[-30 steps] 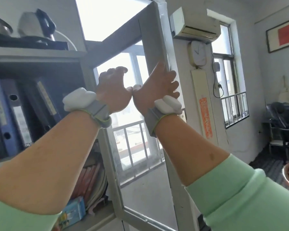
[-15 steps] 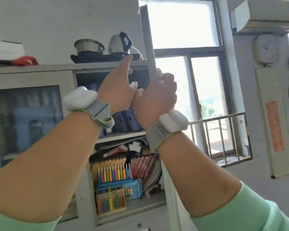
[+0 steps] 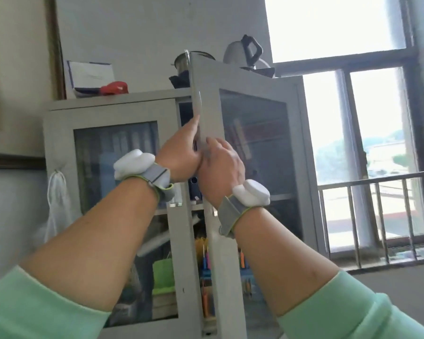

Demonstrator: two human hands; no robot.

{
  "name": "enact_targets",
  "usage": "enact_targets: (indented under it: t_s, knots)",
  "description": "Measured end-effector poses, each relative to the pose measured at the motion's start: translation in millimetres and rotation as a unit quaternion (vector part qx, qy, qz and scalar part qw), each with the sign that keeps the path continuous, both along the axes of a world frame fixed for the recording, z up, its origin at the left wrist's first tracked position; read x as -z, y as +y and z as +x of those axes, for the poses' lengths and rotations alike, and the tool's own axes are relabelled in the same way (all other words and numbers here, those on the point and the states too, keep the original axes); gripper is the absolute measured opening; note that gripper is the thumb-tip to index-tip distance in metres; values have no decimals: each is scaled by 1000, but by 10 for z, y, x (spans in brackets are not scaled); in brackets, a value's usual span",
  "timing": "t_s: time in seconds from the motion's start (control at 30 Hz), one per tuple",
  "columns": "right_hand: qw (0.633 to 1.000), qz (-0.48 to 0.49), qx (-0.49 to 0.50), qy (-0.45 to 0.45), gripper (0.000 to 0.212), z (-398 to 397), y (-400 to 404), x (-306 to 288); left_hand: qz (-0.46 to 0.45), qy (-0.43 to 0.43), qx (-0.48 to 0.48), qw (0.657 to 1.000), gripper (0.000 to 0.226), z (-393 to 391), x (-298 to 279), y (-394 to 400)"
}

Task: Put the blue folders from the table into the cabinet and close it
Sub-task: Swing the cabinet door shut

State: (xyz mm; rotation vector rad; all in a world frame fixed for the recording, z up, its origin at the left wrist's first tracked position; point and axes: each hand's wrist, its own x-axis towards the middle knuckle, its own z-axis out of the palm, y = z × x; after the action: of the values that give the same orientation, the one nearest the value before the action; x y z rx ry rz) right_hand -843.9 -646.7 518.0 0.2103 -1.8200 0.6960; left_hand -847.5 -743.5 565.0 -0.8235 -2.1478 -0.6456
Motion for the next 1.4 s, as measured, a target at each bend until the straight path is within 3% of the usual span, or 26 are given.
enact_targets:
  t_s: [0.07,0.2,0.33,0.4,0.67,0.83,1.1,1.4]
  knots:
    - [1000,13,-4,-9,34,-271,-51,43,2,-12,-12,1000,80,-301,36,-76]
    - [997,66,-11,-40,27,-747,-71,133,-15,-21,-47,999,90,-812,135,-154]
    - [984,146,13,-106,65,-1139,-42,133,-27,1,-101,994,89,-1203,223,-133]
    - [976,182,34,-116,73,-1323,-74,123,-25,9,-124,992,86,-1418,237,-125]
    - [965,221,63,-126,83,-1765,-126,44,-55,52,-198,977,69,-1956,263,-113]
    - [960,241,84,-117,81,-1910,-137,25,-81,126,-210,966,66,-2151,267,-139]
    - [939,292,133,-126,75,-2028,-89,58,-140,153,-250,946,68,-2293,215,-126]
    - [947,275,121,-112,75,-2108,-91,87,-145,163,-240,946,79,-2384,215,-170]
